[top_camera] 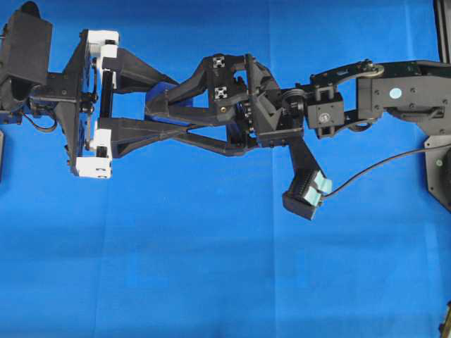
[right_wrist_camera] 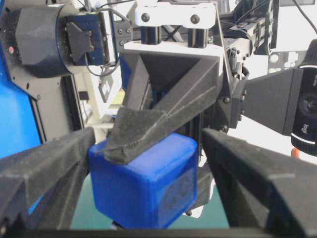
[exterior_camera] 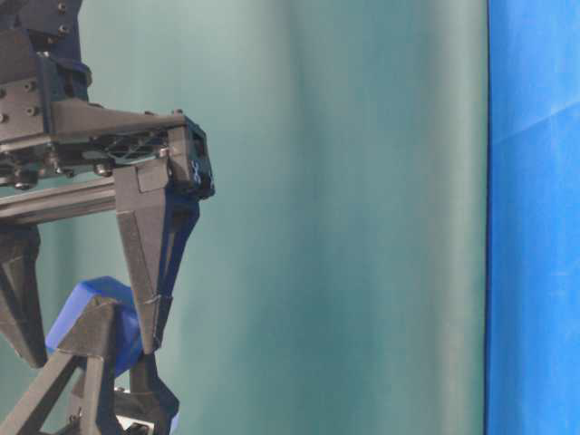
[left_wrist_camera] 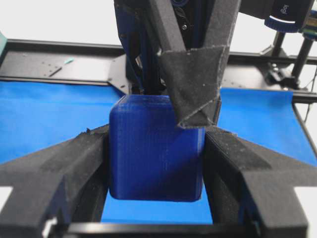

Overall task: Handover the blue block to the right arm after grasping it with the left arm, then place it in the designated position.
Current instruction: 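Reach the open right gripper over the cube held by the left gripper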

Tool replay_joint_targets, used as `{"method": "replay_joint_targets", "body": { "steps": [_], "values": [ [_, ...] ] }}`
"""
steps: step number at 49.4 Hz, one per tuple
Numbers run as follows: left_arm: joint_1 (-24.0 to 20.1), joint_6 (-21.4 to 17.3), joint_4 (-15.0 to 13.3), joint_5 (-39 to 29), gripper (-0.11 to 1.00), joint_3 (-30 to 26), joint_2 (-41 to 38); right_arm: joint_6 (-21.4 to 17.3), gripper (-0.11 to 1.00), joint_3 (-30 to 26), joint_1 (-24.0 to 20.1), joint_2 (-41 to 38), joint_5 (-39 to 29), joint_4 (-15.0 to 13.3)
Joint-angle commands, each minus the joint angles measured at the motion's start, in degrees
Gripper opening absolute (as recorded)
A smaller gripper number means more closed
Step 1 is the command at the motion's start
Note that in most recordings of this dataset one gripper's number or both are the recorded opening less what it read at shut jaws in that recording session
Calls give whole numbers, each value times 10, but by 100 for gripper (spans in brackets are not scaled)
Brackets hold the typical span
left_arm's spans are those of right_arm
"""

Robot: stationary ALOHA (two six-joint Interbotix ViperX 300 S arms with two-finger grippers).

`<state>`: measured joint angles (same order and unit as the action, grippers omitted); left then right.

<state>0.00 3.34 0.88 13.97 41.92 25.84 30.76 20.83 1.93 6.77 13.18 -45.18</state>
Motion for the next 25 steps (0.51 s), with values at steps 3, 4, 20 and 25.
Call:
{"method": "replay_joint_targets", "body": {
  "steps": [3,4,20,25],
  "values": [
    [2,1,0,3,47,-5,6,-4,90,-19,1,7,-4,1],
    [3,1,-1,3,47,-5,6,-5,87,-18,1,7,-5,1],
    [7,1,-1,3,47,-5,7,-6,56,-26,5,7,-12,2],
    [10,1,-1,3,47,-5,7,-6,56,-26,5,7,-13,3]
  ]
}}
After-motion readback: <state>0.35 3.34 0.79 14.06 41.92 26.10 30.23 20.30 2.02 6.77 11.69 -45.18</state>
